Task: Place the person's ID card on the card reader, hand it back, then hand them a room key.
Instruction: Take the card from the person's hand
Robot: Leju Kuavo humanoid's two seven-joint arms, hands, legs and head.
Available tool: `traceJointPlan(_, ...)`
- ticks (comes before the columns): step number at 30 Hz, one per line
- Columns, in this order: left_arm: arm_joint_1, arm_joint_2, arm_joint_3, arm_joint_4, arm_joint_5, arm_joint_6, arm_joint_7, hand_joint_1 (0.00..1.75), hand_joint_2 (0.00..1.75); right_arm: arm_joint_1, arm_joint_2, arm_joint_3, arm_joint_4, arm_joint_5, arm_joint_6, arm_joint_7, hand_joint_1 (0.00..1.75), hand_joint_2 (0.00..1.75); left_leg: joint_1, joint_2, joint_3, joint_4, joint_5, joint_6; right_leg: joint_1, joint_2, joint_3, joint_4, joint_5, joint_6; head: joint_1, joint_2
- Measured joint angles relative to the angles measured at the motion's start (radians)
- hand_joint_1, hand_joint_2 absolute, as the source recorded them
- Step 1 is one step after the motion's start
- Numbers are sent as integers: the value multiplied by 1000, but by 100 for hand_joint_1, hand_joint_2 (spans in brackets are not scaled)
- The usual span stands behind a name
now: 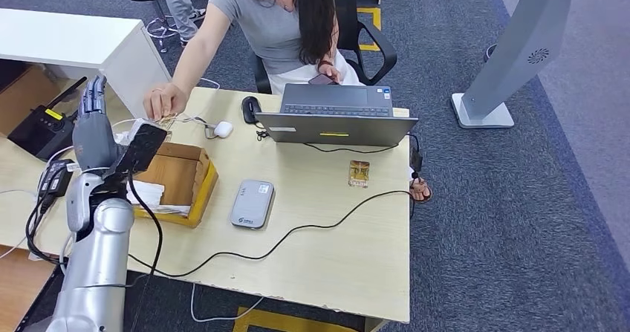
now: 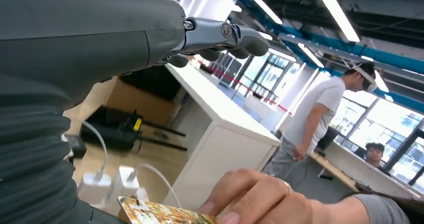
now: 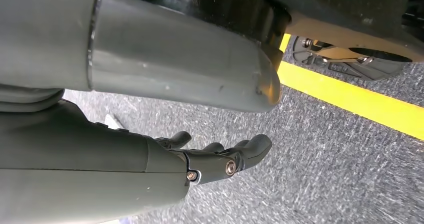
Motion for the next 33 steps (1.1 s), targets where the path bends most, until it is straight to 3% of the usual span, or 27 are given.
traceJointPlan(11,-69,91,-135,63,-333,157,88,0,175,-7,2,48,0,52,21,7,0,0,0,0,0,0,0,0,0,0,0,0,0,0,0,0)
traceJointPlan(15,-91,115,-168,91,-443,213,115,175,175,-10,4,65,0,75,29,7,0,0,0,0,0,0,0,0,0,0,0,0,0,0,0,0)
traceJointPlan(33,-109,146,-200,165,-476,246,114,175,175,-13,7,89,2,95,40,8,0,0,0,0,0,0,0,-1,0,0,0,0,0,0,0,0)
